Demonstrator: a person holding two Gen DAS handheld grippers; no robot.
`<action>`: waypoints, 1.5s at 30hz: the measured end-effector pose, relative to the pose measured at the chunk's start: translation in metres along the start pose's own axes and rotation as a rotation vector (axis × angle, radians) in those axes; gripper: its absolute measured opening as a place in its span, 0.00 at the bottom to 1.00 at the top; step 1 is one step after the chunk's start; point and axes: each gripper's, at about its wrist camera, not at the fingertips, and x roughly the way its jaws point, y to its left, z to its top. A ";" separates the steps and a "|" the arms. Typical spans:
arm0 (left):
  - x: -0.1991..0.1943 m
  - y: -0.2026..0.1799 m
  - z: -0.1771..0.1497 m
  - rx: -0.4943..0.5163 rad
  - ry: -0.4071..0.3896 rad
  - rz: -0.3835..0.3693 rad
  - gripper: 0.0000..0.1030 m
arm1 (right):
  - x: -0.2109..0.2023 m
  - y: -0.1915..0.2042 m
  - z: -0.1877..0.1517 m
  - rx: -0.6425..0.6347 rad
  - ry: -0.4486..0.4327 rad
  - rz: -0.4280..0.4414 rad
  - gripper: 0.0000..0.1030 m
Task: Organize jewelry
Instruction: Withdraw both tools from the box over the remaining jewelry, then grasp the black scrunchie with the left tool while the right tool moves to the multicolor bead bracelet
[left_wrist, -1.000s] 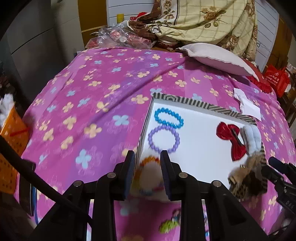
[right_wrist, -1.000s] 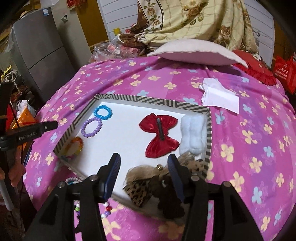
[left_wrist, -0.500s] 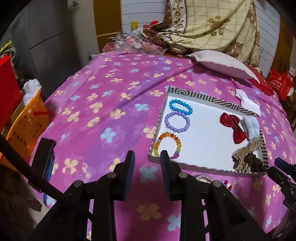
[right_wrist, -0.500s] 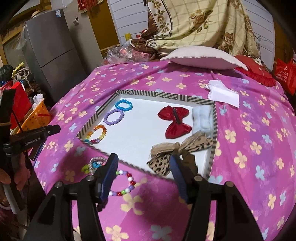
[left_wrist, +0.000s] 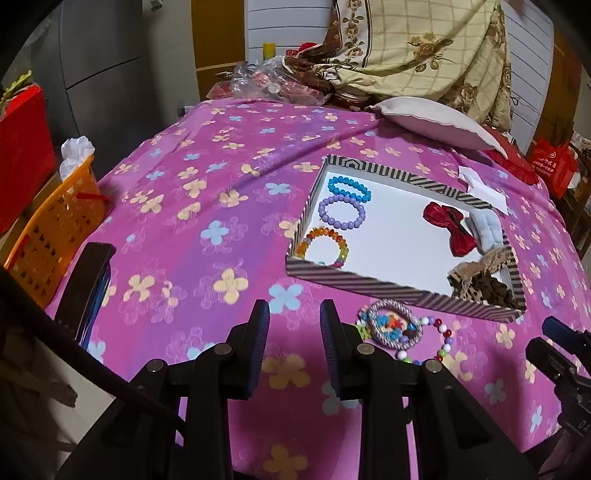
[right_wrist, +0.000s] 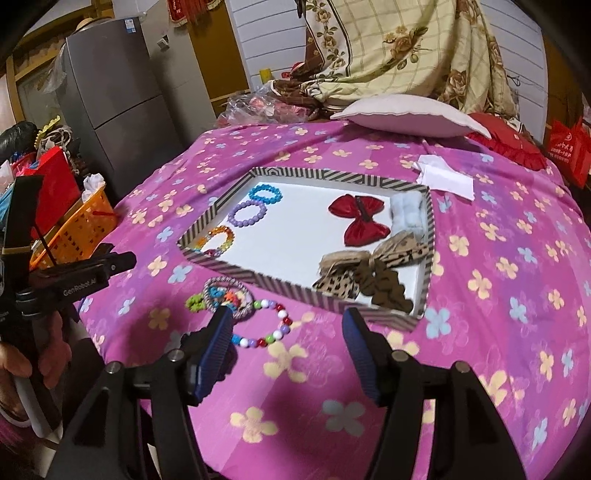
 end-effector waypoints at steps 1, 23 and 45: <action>-0.001 0.000 -0.002 -0.001 -0.001 -0.002 0.31 | -0.001 0.001 -0.003 -0.001 0.000 -0.001 0.63; -0.010 -0.011 -0.037 0.014 -0.025 0.025 0.31 | -0.003 0.010 -0.027 -0.025 0.012 -0.013 0.68; 0.000 -0.014 -0.042 0.017 -0.004 0.024 0.31 | 0.003 0.004 -0.030 -0.014 0.028 -0.016 0.69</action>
